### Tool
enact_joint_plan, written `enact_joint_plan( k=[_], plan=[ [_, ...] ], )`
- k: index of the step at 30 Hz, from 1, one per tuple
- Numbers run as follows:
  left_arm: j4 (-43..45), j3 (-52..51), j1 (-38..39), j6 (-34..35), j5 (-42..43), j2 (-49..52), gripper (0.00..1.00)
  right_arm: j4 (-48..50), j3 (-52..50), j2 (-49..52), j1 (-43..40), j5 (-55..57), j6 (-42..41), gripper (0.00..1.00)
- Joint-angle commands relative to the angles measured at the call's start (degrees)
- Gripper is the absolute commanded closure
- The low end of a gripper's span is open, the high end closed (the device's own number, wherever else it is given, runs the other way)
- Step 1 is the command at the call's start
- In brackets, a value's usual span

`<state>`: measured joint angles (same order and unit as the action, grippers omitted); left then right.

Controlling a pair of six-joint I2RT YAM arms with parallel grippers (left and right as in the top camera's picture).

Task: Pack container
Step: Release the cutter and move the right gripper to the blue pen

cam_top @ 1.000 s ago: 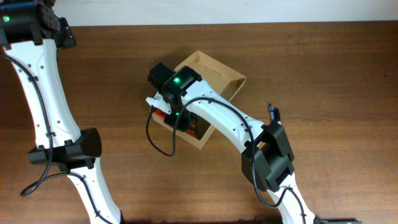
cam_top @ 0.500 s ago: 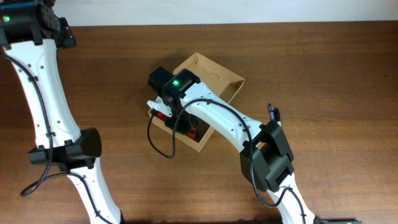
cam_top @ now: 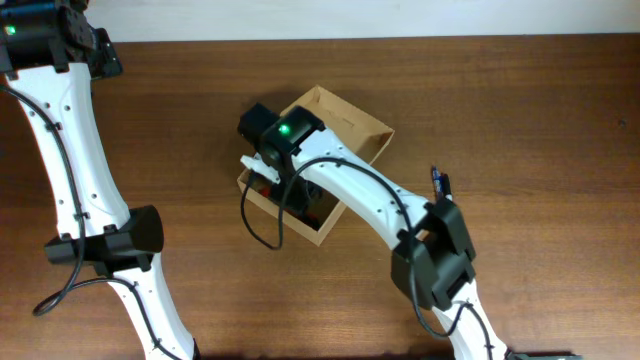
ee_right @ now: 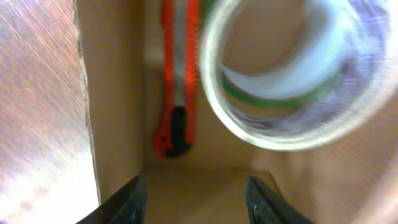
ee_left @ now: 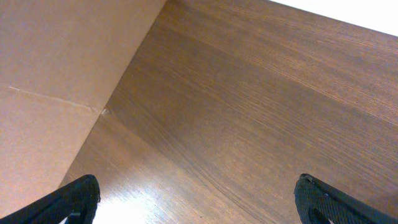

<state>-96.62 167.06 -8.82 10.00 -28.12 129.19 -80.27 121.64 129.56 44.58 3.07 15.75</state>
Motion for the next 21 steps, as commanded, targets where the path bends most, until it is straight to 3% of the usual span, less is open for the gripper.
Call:
enact_joint_plan(
  k=[1, 4, 9, 15, 16, 18, 21],
  plan=[
    [-0.02, 0.92, -0.20, -0.70, -0.63, -1.70, 0.00, -2.64, 5.07, -12.11, 0.35, 12.17, -3.04, 0.47],
    [-0.02, 0.92, -0.20, -0.70, -0.63, -1.70, 0.00, -3.48, 5.05, -22.03, -0.37, 21.38, -5.33, 0.45],
    [-0.02, 0.92, -0.20, -0.70, -0.63, -1.70, 0.00, -3.98, 5.01, -37.48, -7.67, 24.79, -7.74, 0.38],
    [-0.02, 0.92, -0.20, -0.70, -0.63, -1.70, 0.00, -1.55, -0.37, -50.56, -32.50, 18.45, -10.27, 0.38],
    [-0.02, 0.92, -0.20, -0.70, -0.63, -1.70, 0.00, 0.85, -4.66, -52.09, -40.39, 12.87, -10.25, 0.38],
    [-0.02, 0.92, -0.20, -0.70, -0.63, -1.70, 0.00, 3.50, -11.26, -52.39, -48.50, 6.34, -10.29, 0.38],
    [-0.02, 0.92, -0.20, -0.70, -0.63, -1.70, 0.00, 7.56, -22.62, -50.27, -55.41, 0.48, -13.14, 0.37]
  ],
)
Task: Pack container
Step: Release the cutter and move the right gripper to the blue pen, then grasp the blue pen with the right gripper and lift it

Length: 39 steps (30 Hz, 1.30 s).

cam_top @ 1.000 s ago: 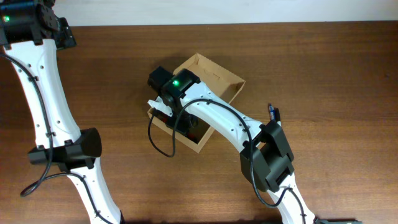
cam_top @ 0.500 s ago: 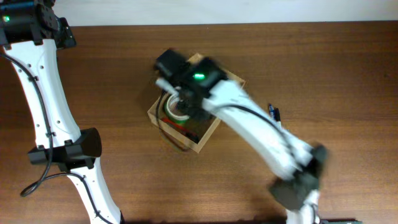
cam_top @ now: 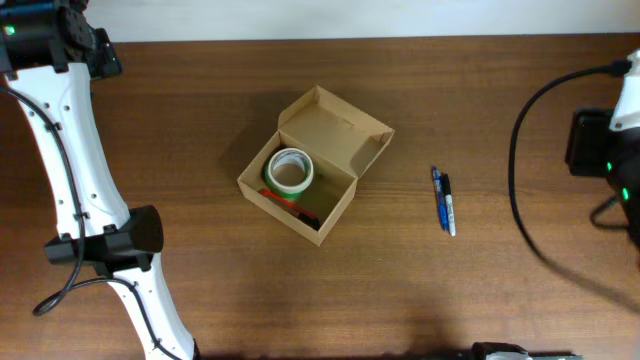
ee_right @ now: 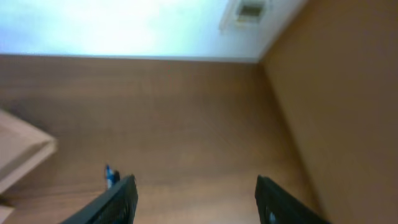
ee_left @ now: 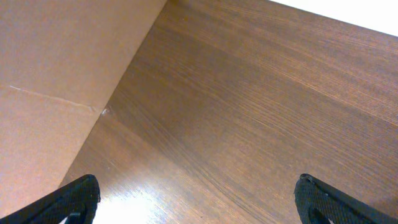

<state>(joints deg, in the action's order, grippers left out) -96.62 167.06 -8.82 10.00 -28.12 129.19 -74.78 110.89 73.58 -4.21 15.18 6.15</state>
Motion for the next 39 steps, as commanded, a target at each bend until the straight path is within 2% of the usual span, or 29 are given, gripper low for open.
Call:
enact_joint_plan(
  k=[1, 6, 10, 16, 23, 39],
  plan=[
    [-0.02, 0.92, -0.20, -0.70, -0.63, -1.70, 0.00, 3.58, -16.02, 7.26, -7.98, -13.22, -4.83, 0.36],
    [-0.02, 0.92, -0.20, -0.70, -0.63, -1.70, 0.00, 7.58, -27.28, 18.16, -7.69, -21.27, -5.86, 0.36],
    [-0.02, 0.92, -0.20, -0.70, -0.63, -1.70, 0.00, 9.05, -27.74, 27.26, -3.32, -21.62, -5.75, 0.36],
    [-0.02, 0.92, -0.20, -0.70, -0.63, -1.70, 0.00, 11.98, -27.76, 34.18, 3.19, -21.62, -2.12, 0.38],
    [-0.02, 0.92, -0.20, -0.70, -0.63, -1.70, 0.00, 18.34, -29.83, 36.59, 7.96, -20.57, -0.39, 0.42],
    [-0.02, 0.92, -0.20, -0.70, -0.63, -1.70, 0.00, 22.84, -38.51, 36.65, 7.96, -20.76, -0.76, 0.41]
  ],
)
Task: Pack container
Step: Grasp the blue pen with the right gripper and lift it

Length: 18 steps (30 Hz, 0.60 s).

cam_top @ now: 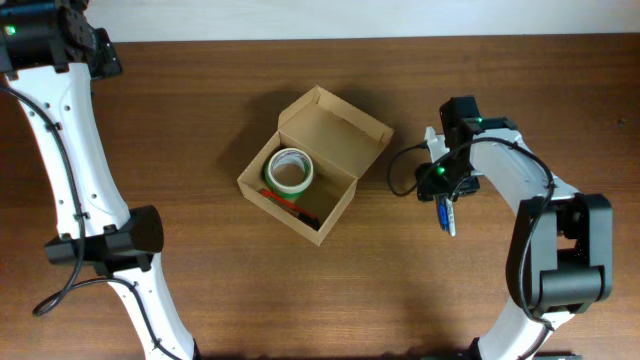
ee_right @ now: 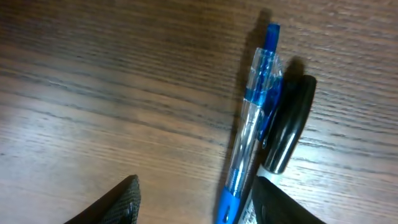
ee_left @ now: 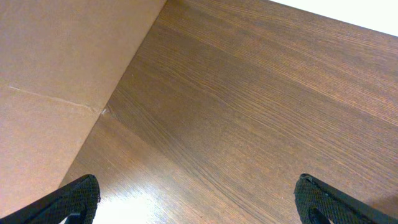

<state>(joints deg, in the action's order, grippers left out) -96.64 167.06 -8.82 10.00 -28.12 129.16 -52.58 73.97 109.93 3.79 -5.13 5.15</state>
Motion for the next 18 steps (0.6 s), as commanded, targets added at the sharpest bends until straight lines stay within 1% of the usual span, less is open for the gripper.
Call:
enact_joint_plan(
  k=[1, 8, 11, 12, 13, 14, 15, 16, 18],
  plan=[
    [0.00, 0.92, -0.20, -0.70, -0.63, -1.68, 0.00, 1.14, -2.10, 0.28, -0.04, -0.44, -0.13, 0.41],
    [0.00, 0.92, -0.20, -0.70, -0.63, -1.68, 0.00, 6.95, -6.34, 0.55, -0.04, -0.46, -1.20, 0.40],
    [0.00, 0.92, -0.20, -0.70, -0.63, -1.68, 0.00, 7.74, -7.13, 1.27, -0.04, -0.42, -2.56, 0.41],
    [0.00, 0.92, -0.20, -0.70, -0.63, -1.68, 0.00, 7.93, -7.21, 1.66, -0.04, -0.44, -2.93, 0.44],
    [0.00, 0.92, -0.20, -0.70, -0.63, -1.68, 0.00, 8.04, -7.21, 1.95, -0.04, -0.48, -3.21, 0.51],
    [0.00, 0.92, -0.20, -0.70, -0.63, -1.68, 0.00, 8.13, -7.21, 2.29, 0.00, -0.48, -4.22, 0.77],
    [0.00, 0.92, -0.20, -0.70, -0.63, -1.68, 0.00, 8.15, -7.21, 2.36, 0.00, -0.48, -4.90, 0.89],
    [0.00, 0.92, -0.20, -0.70, -0.63, -1.68, 0.00, 8.17, -7.21, 2.36, 0.00, -0.46, -5.53, 0.96],
    [0.00, 0.92, -0.20, -0.70, -0.63, -1.68, 0.00, 8.28, -7.17, 2.34, 0.00, -0.50, -6.21, 0.96]
  ],
)
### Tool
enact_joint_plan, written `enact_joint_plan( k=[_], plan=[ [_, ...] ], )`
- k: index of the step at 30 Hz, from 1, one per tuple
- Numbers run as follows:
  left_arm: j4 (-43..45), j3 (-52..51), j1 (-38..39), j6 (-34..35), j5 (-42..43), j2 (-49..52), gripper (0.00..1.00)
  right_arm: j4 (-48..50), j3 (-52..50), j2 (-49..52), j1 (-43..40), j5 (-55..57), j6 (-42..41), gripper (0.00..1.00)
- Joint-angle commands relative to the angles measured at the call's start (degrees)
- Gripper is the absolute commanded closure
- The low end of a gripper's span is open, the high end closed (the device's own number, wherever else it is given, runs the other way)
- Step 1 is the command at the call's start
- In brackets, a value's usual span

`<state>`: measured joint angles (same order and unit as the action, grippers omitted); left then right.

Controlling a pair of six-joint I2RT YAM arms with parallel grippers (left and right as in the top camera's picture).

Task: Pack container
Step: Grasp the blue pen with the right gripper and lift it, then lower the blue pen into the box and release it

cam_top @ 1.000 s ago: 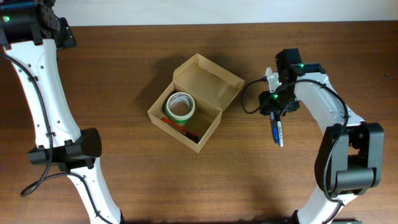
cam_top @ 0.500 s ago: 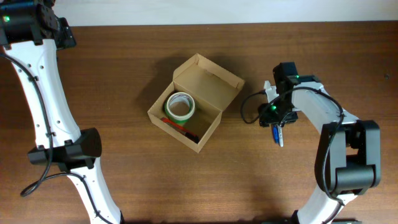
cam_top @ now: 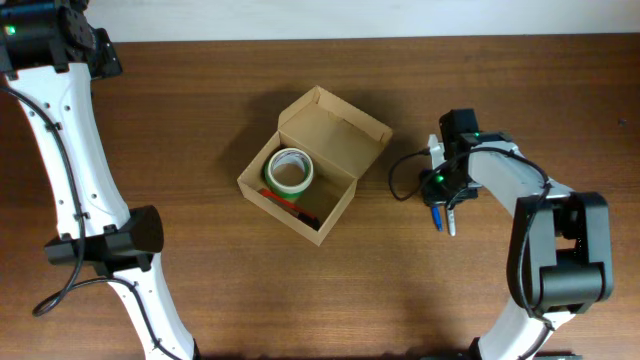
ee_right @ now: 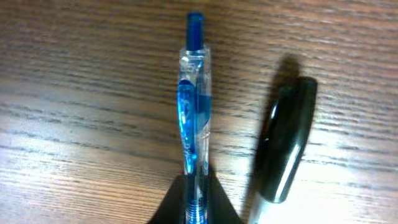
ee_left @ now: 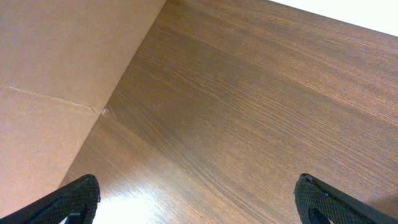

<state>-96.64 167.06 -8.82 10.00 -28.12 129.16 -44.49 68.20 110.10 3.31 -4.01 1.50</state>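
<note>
An open cardboard box (cam_top: 315,165) sits mid-table with a roll of tape (cam_top: 289,170) and an orange cutter (cam_top: 288,203) inside. To its right lie a blue pen (ee_right: 193,112) and a black marker (ee_right: 284,140), side by side on the wood. My right gripper (ee_right: 196,199) is down at the table, shut on the blue pen, whose tip points away from the camera. In the overhead view that gripper (cam_top: 441,187) covers most of the pen (cam_top: 437,215). My left gripper (ee_left: 199,202) is open over bare wood at the far left corner, holding nothing.
A plain cardboard panel (ee_left: 56,87) fills the left side of the left wrist view. The left arm (cam_top: 75,170) stretches along the table's left edge. The right arm's cable (cam_top: 400,180) loops toward the box.
My right gripper was open around the two pens and has now shut on the blue pen. The pen now lies straight between the fingers. The left arm has not moved.
My right gripper was first open inside the box over the tape roll and cutter. Then the arm stood away at the table's right edge. Then it was open over the pens, and now it is shut on the blue pen. The left arm stayed still.
</note>
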Motion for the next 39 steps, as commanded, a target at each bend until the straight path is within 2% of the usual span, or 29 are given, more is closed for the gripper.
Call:
enact_joint_plan(
  k=[1, 7, 17, 22, 23, 30, 34, 39],
  plan=[
    [0.00, 0.92, -0.20, -0.70, -0.63, -1.68, 0.00, 0.07, -1.22, 2.12, 0.48, -2.21, -2.69, 0.96],
    [0.00, 0.92, -0.20, -0.70, -0.63, -1.68, 0.00, -4.22, 4.33, -1.40, 0.48, -9.46, -2.64, 0.96],
    [0.00, 0.92, -0.20, -0.70, -0.63, -1.68, 0.00, -22.34, 36.92, -16.57, 1.33, -10.36, -2.64, 0.96],
    [0.00, 0.92, -0.20, -0.70, -0.63, -1.68, 0.00, -29.24, 48.76, -18.16, 8.17, -9.38, -3.93, 0.96],
    [0.00, 0.92, -0.20, -0.70, -0.63, -1.68, 0.00, -31.04, 49.18, -18.14, 13.03, -5.77, -3.93, 0.96],
    [0.00, 0.92, -0.20, -0.70, -0.63, -1.68, 0.00, -34.07, 47.65, -12.41, 33.33, 11.54, -5.64, 0.96],
    [0.00, 0.92, -0.20, -0.70, -0.63, -1.68, 0.00, -33.57, 47.60, -5.22, 37.94, 11.80, -5.62, 0.96],
    [0.00, 0.92, -0.20, -0.70, -0.63, -1.68, 0.00, -31.61, 47.60, 3.06, 39.45, 10.91, -4.92, 0.96]
  ],
)
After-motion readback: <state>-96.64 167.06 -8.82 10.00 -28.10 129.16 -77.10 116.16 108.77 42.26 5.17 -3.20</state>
